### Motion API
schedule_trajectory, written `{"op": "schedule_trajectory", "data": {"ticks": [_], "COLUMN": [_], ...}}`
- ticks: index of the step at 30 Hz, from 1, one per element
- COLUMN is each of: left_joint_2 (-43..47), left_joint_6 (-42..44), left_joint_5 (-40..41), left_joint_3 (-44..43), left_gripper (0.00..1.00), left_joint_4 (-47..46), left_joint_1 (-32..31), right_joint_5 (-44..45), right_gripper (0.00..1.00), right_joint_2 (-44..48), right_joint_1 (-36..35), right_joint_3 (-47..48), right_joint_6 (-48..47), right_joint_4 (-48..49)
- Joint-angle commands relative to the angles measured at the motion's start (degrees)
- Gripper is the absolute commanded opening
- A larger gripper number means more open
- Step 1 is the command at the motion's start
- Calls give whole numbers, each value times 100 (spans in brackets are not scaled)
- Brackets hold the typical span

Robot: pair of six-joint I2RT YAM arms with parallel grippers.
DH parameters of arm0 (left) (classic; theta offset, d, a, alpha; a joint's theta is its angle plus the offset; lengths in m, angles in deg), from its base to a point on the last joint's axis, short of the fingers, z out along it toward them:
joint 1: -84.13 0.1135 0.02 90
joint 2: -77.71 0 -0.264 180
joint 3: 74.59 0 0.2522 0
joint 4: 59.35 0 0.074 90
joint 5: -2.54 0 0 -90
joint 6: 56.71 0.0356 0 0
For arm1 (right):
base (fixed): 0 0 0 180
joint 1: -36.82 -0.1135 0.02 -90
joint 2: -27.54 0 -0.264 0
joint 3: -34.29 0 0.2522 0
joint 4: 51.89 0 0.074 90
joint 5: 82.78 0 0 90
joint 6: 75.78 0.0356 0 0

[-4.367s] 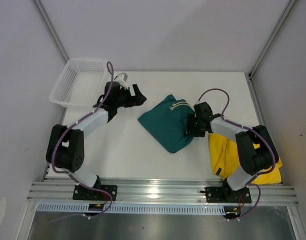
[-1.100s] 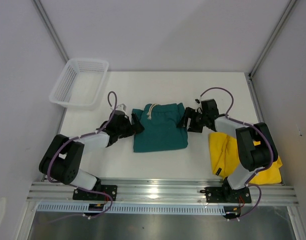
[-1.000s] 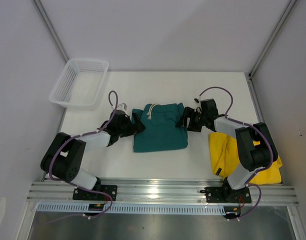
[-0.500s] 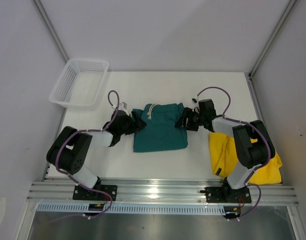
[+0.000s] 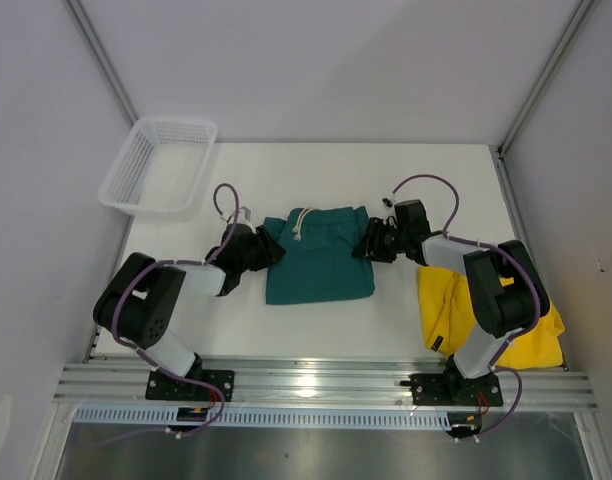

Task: Fold and stack the shorts
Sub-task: Neatly place the folded shorts to the corner

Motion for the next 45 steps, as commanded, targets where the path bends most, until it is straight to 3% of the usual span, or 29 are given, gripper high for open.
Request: {"op": "schedule_trajectory", "data": {"ticks": [1,5,11,14,16,19,25,33,40,45], "left_joint_2": [-126,-214,-311,-329,-303,-145,348,673,393,-283], "left_joint_6": [192,253,280,315,341,385,535,254,52,-19], "left_joint_5": [40,-13,-127,-136,-136,-40,961,1392,1832,2182], "left_joint_3": [79,9,-18,-35,-27,-44,-570,-1177,-2143,-2917], "left_gripper": [53,48,39,22,14,0,0,0,0,0], "left_joint_4": [47,3,-190,-252,-243,-138,880,1646,1911,1718], "left_joint_1": [13,-31,-145,-206,-215,-259,-882,-1700,-2605,-3325], "right_joint_5": [185,369,352,414,492,712,1986,3032,3910,4684], "right_gripper": [48,45,28,17,1,0,0,0,0,0], "right_joint_2": [-90,-143,-213,-222,-187,-99,129,1190,2368,3160], "right_joint_1": [-177,-292,-353,-380,-389,-459,-802,-714,-153,550], "right_joint_3": [163,278,348,383,401,445,893,911,823,788], "right_joint_6": [-121,-200,-253,-279,-314,-349,-587,-552,-420,-349], "right_joint_4": [86,-46,-99,-151,-169,-406,-1346,-2102,-3006,-3464]}}
